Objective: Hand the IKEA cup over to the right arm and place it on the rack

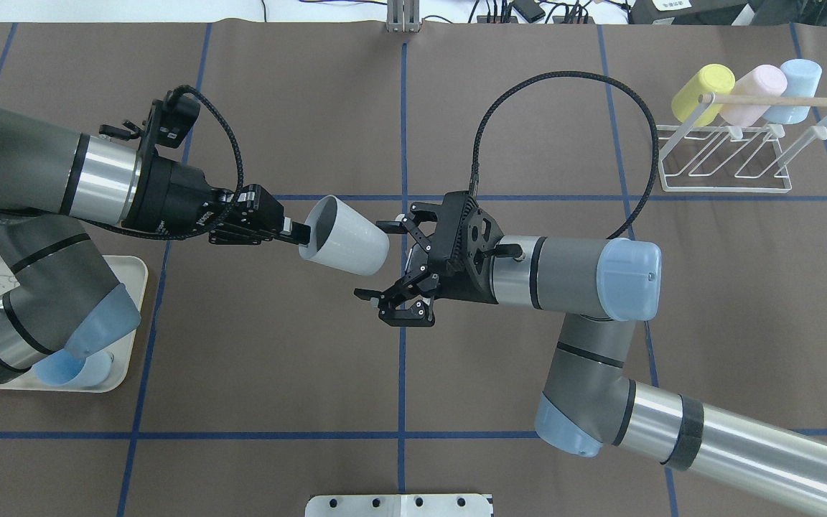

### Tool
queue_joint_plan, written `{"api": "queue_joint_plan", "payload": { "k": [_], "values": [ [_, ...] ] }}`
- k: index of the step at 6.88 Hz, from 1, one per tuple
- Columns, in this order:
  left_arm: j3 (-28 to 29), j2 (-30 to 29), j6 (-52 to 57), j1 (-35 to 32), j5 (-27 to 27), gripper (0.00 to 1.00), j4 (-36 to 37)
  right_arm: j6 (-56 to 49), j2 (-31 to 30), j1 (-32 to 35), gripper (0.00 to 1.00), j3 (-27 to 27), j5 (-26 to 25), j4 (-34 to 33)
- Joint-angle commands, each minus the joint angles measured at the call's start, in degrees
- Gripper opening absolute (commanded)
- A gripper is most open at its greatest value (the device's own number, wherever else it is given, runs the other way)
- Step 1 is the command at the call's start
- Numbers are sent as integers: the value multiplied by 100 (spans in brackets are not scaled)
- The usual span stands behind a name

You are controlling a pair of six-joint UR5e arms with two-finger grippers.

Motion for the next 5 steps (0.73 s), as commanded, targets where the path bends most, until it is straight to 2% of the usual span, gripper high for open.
{"api": "queue_joint_plan", "payload": {
  "k": [1, 3, 5],
  "values": [
    [66, 0, 9, 91, 4, 0, 0, 2, 9, 0, 99, 0, -4, 1],
    [92, -26, 18, 162, 39, 0, 0, 2, 9, 0, 99, 17, -75, 10],
    [110, -26, 18, 162, 39, 0, 0, -7, 9, 0, 93, 17, -75, 10]
  ]
}}
